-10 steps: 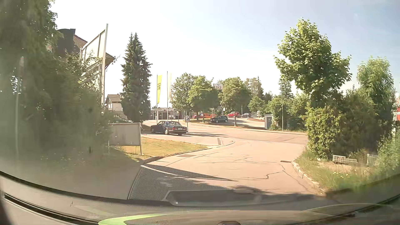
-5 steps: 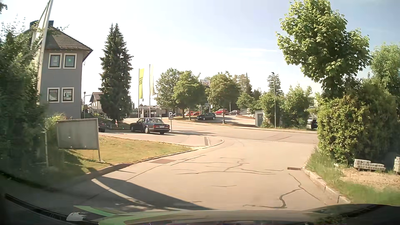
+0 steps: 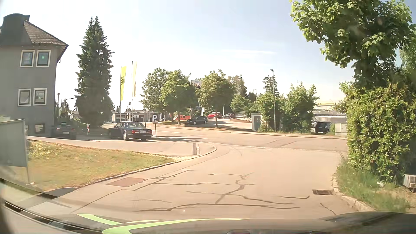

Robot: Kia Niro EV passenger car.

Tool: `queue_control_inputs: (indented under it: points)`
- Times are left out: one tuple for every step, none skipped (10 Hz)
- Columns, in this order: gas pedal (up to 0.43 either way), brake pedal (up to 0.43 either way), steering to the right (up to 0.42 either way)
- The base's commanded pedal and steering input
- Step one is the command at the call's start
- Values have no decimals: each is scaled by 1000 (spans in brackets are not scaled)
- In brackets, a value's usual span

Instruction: Follow the waypoints while adhering to traffic rules and regulations

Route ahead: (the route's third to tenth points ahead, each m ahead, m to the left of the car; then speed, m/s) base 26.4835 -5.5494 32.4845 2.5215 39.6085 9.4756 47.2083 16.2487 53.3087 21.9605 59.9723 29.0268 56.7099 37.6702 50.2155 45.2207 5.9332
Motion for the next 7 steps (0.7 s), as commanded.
queue_control_inputs:
  points:
    - [0,152,115]
    - [0,165,126]
    - [0,171,133]
    - [0,171,147]
    - [0,177,161]
    - [0,177,178]
    - [0,183,193]
